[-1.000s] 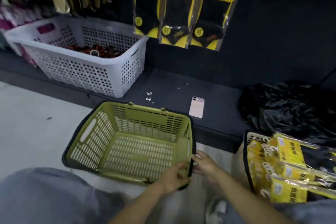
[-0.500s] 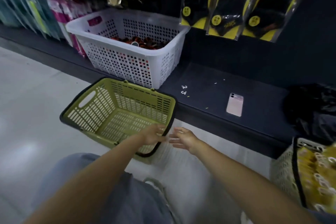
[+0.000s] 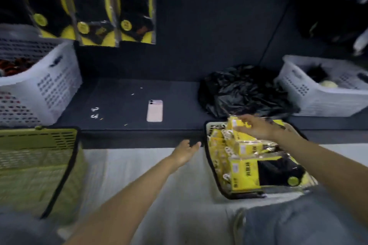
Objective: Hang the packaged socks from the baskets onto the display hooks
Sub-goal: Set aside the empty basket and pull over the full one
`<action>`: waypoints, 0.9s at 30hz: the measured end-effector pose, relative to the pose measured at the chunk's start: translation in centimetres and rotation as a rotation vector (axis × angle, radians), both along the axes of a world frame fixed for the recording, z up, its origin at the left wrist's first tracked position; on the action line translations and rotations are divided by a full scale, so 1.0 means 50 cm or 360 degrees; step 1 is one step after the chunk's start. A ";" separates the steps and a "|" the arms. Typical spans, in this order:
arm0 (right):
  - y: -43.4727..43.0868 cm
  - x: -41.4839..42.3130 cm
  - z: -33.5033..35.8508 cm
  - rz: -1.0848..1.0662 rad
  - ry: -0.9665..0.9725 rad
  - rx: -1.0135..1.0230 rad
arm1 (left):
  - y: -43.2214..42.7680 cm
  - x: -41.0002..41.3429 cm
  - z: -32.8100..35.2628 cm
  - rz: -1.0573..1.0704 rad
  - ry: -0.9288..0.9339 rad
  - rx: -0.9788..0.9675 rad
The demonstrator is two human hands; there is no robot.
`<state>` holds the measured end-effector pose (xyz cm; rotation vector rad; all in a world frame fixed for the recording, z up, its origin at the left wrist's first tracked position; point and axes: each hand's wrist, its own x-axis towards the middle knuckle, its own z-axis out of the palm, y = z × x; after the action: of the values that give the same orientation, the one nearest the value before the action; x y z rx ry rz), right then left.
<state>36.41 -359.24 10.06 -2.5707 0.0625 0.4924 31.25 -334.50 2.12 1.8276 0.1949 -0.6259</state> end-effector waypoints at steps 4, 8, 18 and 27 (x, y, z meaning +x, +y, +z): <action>-0.116 -0.050 -0.041 0.0074 0.0518 0.0018 | -0.105 0.016 -0.069 0.0009 0.0364 -0.0048; -0.143 -0.044 -0.060 0.0348 0.0710 -0.0287 | -0.167 0.028 -0.116 0.0211 0.0461 -0.0234; -0.061 -0.033 -0.122 0.0708 0.0307 -0.0787 | -0.092 -0.001 -0.114 0.0303 0.0337 -0.0215; 0.260 -0.099 -0.169 0.1135 -0.0109 -0.0424 | 0.254 -0.108 -0.101 0.0599 0.0238 0.0084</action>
<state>31.45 -346.25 1.60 -2.8181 -0.8917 0.6799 25.86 -321.81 -2.95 1.7331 0.6440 -0.4932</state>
